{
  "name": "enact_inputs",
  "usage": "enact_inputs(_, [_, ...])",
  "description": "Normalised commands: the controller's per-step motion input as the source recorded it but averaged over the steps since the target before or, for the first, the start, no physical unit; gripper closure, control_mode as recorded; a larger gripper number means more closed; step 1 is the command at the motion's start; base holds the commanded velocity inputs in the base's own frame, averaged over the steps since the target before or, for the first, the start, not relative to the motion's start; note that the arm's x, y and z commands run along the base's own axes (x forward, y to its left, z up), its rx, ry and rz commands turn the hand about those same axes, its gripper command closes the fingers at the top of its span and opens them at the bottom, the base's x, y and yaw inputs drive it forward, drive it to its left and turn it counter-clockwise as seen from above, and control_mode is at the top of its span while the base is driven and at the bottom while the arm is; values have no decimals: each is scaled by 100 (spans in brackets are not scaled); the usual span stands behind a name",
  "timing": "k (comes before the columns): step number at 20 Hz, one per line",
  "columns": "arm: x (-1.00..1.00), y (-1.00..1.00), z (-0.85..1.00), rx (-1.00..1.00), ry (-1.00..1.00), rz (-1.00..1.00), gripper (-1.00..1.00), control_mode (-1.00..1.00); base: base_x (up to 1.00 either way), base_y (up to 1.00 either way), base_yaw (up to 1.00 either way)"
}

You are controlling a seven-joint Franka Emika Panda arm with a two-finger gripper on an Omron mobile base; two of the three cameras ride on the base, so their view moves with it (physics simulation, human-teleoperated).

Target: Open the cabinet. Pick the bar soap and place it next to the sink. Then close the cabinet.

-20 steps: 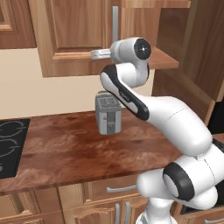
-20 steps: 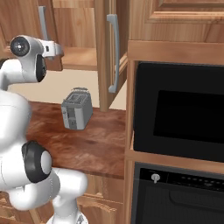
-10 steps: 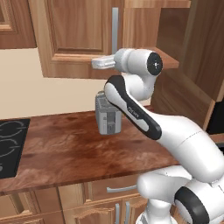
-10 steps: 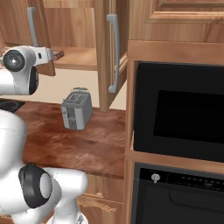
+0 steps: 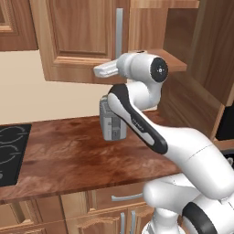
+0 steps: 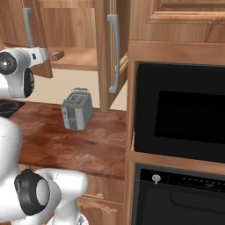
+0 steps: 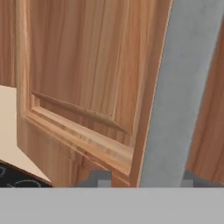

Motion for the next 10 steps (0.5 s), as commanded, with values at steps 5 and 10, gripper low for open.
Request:
enact_inputs(5, [-51, 100, 47, -14, 0, 0, 100, -100, 0, 0, 0])
enact_inputs(10, [-70, 99, 45, -8, 0, 0, 100, -100, 0, 0, 0])
